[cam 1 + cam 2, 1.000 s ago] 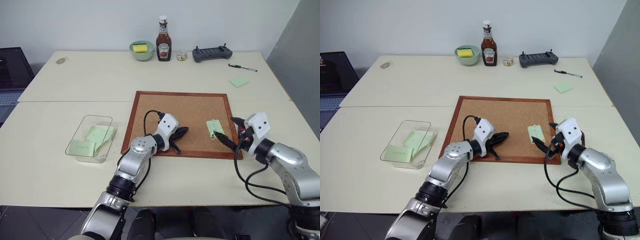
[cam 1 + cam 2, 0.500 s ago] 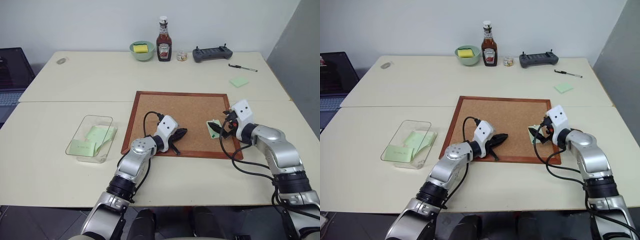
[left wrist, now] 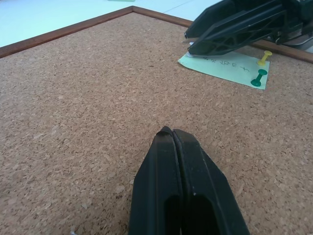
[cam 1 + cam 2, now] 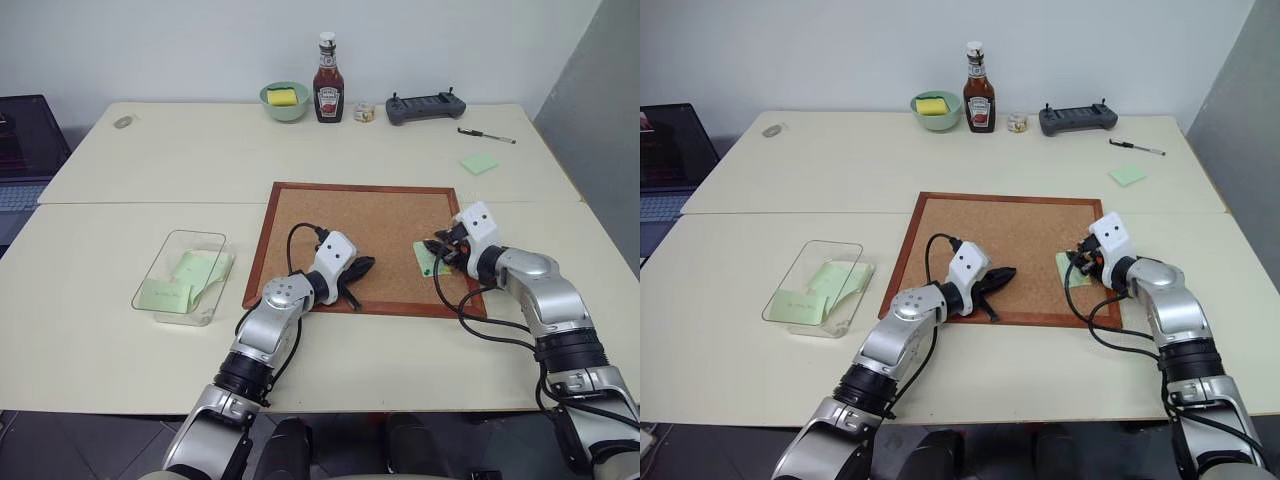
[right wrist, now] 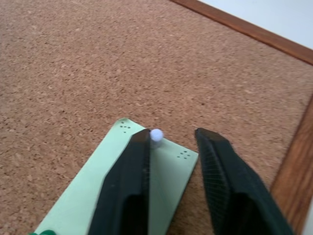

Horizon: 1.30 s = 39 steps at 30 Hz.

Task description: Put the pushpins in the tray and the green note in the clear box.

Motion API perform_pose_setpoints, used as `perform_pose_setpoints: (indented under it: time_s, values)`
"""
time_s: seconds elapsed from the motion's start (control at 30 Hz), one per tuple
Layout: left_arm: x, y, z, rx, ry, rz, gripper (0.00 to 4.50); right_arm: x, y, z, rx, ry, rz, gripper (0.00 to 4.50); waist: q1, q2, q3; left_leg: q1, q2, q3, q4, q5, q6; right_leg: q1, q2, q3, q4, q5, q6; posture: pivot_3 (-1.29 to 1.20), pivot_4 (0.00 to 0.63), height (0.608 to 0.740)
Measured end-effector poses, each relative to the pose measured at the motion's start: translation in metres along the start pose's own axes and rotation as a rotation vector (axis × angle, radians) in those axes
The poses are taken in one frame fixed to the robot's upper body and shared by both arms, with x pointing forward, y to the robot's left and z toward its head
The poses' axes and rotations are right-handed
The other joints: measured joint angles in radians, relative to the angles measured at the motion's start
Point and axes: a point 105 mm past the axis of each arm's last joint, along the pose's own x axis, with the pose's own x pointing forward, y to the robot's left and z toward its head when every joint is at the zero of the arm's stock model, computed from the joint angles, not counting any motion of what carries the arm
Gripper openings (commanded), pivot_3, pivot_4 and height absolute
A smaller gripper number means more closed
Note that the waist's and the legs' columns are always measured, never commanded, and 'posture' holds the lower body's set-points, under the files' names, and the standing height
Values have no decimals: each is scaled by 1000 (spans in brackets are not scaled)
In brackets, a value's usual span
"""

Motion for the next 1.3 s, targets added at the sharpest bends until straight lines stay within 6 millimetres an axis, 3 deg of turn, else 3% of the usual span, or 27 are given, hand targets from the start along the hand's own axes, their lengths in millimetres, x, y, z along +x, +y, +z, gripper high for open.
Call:
perform_pose_setpoints:
  time_s: [0.1,0.57,0.83,1.03,1.17,1.3]
  values:
    - [0,0,0,3,1,1,0,2,3,0,-1,0,14,6,0,0,0,0,0,0,0,0,0,0,0,0,0,0,0,0,150,740]
    - [-1,0,-2,4,6,2,0,1,4,4,54,-8,15,6,0,0,0,0,0,0,0,0,0,0,0,0,0,0,0,0,150,740]
    - [-1,0,-2,5,9,1,0,-8,2,32,40,-102,-12,6,-1,1,-1,0,0,0,0,0,0,0,0,0,0,0,0,0,150,740]
    - [-1,-1,-2,5,9,0,0,-13,2,35,52,-108,-25,6,-1,1,-1,0,0,0,0,0,0,0,0,0,0,0,0,0,150,740]
    - [0,-3,-2,11,10,-5,0,-27,-11,43,47,-131,-73,6,1,1,-1,0,0,0,0,0,0,0,0,0,0,0,0,0,150,740]
    - [0,-5,-2,15,10,-10,0,-60,-38,40,23,-119,-176,6,2,2,-1,-1,0,0,0,0,0,0,0,0,-1,0,0,0,150,740]
